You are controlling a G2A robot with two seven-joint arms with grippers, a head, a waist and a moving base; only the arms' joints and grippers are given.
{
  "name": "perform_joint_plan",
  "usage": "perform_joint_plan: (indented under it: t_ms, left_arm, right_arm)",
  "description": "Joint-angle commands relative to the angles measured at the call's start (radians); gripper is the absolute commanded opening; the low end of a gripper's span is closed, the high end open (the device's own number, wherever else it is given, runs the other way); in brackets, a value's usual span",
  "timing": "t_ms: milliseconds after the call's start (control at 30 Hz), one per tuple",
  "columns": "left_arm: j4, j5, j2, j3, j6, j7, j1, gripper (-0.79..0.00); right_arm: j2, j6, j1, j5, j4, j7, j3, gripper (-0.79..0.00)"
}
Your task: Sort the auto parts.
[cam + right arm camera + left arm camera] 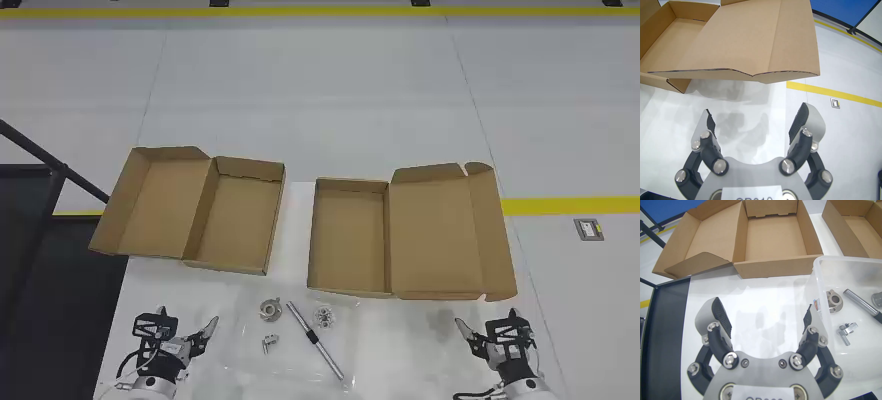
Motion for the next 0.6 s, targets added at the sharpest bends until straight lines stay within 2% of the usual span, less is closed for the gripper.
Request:
perform_joint_plan:
  t_ms: [0, 233, 300, 400, 567]
  left_arm:
    - [0.0, 0.0, 0.0, 0.0, 0.0, 0.0, 0.0, -0.001]
    - [0.0, 0.0, 0.0, 0.0, 0.0, 0.0, 0.0, 0.0]
    - [-0.005, 0.005, -0.001, -0.005, 0.009, 0.034, 0.001, 0.0]
    - [-0.015, -0.005, -0.003, -0.018, 0.01, 0.082, 0.011, 0.0]
    - [-0.05, -0.02, -0.004, -0.046, -0.02, 0.155, 0.046, 0.0]
  right_arm:
    - [0.0, 0.0, 0.0, 0.0, 0.0, 0.0, 0.0, -0.001]
    - [0.0, 0.0, 0.0, 0.0, 0.0, 0.0, 0.0, 0.0]
    - [0.0, -0.005, 0.002, 0.002, -0.005, -0.003, -0.003, 0.0]
    - [0.001, -0.068, 0.011, -0.026, -0.051, -0.006, -0.022, 0.0]
    - [0.009, -0.23, 0.021, -0.096, -0.191, 0.045, -0.061, 0.0]
